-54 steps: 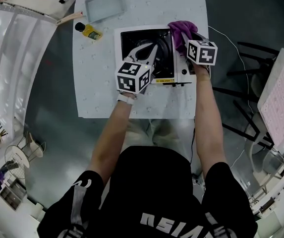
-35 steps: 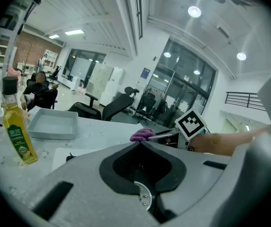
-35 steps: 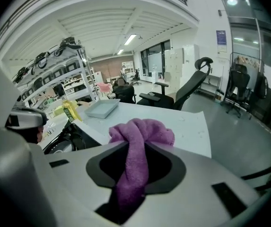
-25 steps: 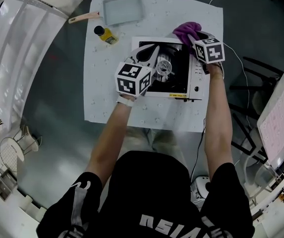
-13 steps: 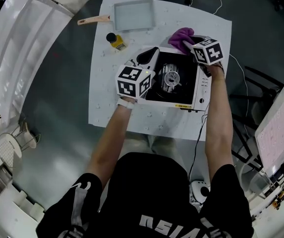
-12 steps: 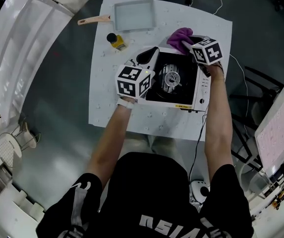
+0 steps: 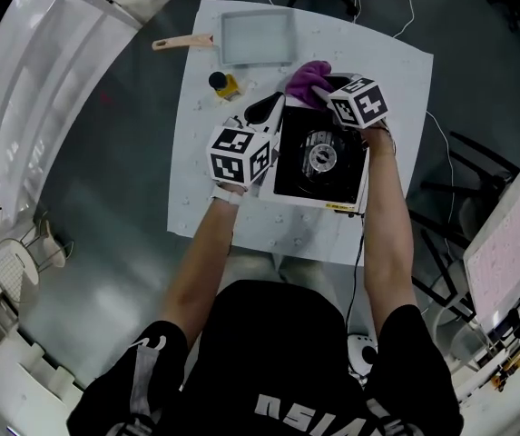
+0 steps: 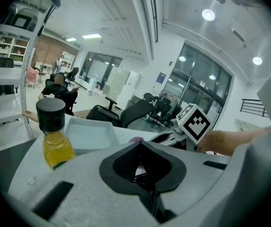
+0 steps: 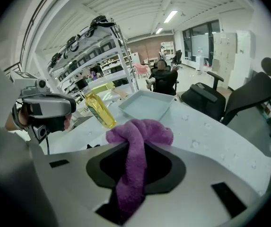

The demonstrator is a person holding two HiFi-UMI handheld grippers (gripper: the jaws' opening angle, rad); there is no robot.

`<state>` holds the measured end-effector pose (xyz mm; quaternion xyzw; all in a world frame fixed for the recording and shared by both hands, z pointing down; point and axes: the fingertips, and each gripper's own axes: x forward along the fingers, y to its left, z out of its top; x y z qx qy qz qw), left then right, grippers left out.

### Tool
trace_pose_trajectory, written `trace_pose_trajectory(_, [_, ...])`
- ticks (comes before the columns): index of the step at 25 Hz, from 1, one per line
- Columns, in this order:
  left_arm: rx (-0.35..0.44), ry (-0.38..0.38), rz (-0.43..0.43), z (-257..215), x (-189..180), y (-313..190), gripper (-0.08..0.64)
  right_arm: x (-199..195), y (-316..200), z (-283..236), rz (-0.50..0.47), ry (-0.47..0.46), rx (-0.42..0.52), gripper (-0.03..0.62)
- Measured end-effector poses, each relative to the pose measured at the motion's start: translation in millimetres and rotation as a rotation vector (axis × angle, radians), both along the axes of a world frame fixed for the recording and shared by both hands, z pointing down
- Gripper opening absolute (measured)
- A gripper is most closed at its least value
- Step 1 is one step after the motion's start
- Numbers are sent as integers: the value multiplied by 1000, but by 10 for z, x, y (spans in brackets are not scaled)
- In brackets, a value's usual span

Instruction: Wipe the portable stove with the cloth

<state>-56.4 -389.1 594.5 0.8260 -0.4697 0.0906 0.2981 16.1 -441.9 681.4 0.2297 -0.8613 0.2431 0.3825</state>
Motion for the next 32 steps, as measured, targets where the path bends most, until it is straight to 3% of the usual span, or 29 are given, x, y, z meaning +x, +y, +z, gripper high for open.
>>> trace_pose_trajectory(12, [-3,-6,-49,4,-398,-22,6,-614,12,8,-36,-58,-18,94])
trace_pose_trajectory(22, [-8,-16,-90,18,-708,48,6,-901,-4,0,-47,-77,-17,94])
trace_pose_trajectory(32, [3,-33,-99,-134,-842,206,6,-776,-149,-561,132,-142,79,94])
